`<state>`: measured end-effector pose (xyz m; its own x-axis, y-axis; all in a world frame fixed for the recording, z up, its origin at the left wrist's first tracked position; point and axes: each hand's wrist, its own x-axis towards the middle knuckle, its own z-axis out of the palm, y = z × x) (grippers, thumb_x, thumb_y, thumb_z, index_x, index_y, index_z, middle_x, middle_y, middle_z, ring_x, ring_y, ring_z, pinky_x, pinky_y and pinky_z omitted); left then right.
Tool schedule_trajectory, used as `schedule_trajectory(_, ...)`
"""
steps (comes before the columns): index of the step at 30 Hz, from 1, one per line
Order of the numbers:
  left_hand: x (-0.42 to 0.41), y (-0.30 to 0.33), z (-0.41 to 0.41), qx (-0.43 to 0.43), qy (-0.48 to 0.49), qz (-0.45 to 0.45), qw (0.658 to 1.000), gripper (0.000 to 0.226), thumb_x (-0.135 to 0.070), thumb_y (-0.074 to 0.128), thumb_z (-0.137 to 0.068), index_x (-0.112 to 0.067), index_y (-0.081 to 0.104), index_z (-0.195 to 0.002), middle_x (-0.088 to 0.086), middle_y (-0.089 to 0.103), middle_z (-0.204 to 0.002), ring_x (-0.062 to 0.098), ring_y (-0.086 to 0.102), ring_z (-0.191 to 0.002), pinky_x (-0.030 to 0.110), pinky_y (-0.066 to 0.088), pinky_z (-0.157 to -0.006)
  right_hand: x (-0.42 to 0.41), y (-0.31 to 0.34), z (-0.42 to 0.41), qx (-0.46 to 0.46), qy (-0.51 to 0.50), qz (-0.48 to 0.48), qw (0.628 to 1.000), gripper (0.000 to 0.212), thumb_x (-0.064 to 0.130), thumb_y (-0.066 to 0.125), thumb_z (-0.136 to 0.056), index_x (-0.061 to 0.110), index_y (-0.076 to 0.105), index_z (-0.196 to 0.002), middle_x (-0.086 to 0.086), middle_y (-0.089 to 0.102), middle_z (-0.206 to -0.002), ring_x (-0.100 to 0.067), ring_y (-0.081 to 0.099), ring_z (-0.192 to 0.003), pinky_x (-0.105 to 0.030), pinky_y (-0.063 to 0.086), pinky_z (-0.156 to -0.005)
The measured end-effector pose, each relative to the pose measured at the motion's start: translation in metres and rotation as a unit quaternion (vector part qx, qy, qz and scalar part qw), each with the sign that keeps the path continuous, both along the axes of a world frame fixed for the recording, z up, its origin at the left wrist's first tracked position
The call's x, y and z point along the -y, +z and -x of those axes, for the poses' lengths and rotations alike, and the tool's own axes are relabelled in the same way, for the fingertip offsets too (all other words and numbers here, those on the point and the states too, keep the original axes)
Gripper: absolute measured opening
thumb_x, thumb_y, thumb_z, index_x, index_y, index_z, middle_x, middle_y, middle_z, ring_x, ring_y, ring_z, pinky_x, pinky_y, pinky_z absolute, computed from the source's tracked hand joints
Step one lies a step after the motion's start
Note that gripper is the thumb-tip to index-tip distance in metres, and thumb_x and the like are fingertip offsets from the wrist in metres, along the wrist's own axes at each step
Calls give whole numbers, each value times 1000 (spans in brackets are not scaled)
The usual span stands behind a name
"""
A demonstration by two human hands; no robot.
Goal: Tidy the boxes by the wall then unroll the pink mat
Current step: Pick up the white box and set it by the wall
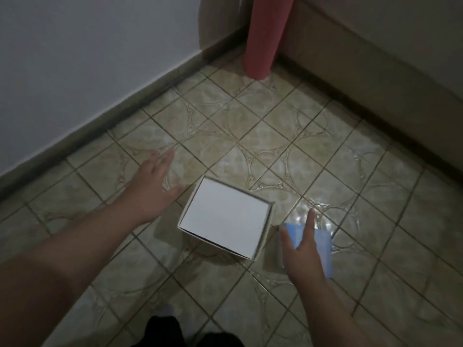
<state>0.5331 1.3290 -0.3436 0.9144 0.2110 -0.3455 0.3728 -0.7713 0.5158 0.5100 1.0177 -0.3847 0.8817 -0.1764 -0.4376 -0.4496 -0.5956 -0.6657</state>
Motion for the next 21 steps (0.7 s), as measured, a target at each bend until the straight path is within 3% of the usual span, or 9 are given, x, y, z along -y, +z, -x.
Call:
schedule_trajectory(2,0,-61,3,-11,15,25,1000,78,-44,53,-89,-41,1,-147,3,-3,-160,22,0,-147,41,7,-119,-1,-54,-2,-3,-5,3,1000,76,53,48,-90,71,-16,-126,-17,46,-143,-33,55,-113,-43,44,-91)
schedule_trajectory(7,-4,-198,-8,-27,4,82,996,77,-38,48,-93,-37,-8,-147,7,12,-159,25,14,-145,43,15,-118,-4,-177,-20,51,20,15,998,83,45,51,-92,63,-18,-134,-1,24,-157,-28,38,-135,-39,35,-101)
schedule_trajectory(10,-6,-264,-22,-30,-16,108,994,75,-36,46,-94,-38,-8,-146,6,13,-158,21,17,-145,36,16,-118,-2,-238,-33,78,14,11,997,86,40,53,-92,56,-17,-139,1,17,-159,-22,27,-141,-39,29,-110)
schedule_trajectory(12,-7,-298,-30,-28,-39,121,991,73,-35,42,-96,-34,-9,-147,2,8,-159,15,13,-145,26,11,-115,1,-269,-39,92,10,16,996,85,37,54,-93,47,-13,-145,3,14,-159,-21,24,-142,-30,24,-107)
schedule_trajectory(14,-9,-324,-35,-13,-54,120,991,71,-35,39,-96,-35,-11,-146,-4,3,-159,8,8,-143,18,7,-109,3,-290,-42,96,16,32,995,85,35,53,-93,48,-14,-144,-4,27,-155,-30,38,-133,-28,30,-95)
schedule_trajectory(16,-9,-339,-39,25,-51,124,991,66,-37,37,-96,-42,-9,-143,-11,7,-155,4,10,-140,18,10,-108,4,-301,-41,97,15,61,993,85,37,51,-94,60,-20,-135,-13,50,-137,-38,59,-106,-34,40,-81)
schedule_trajectory(17,-9,-344,-39,47,-50,124,990,63,-38,36,-96,-46,-6,-142,-15,10,-153,1,12,-137,18,11,-107,4,-306,-40,102,12,68,992,84,39,49,-94,65,-22,-130,-14,58,-120,-34,64,-86,-34,42,-72)
schedule_trajectory(19,-9,-349,-37,82,-52,118,988,58,-36,34,-96,-54,-4,-137,-19,13,-147,-2,14,-132,18,13,-106,7,-313,-41,105,3,62,992,79,40,46,-95,68,-22,-126,-10,55,-90,-18,56,-60,-30,38,-58)
schedule_trajectory(21,-9,-351,-35,99,-54,107,988,58,-32,34,-98,-56,-3,-135,-18,17,-147,0,18,-133,17,15,-106,10,-315,-44,88,-1,54,995,75,39,43,-96,65,-20,-128,-11,54,-81,-18,52,-58,-30,36,-57)
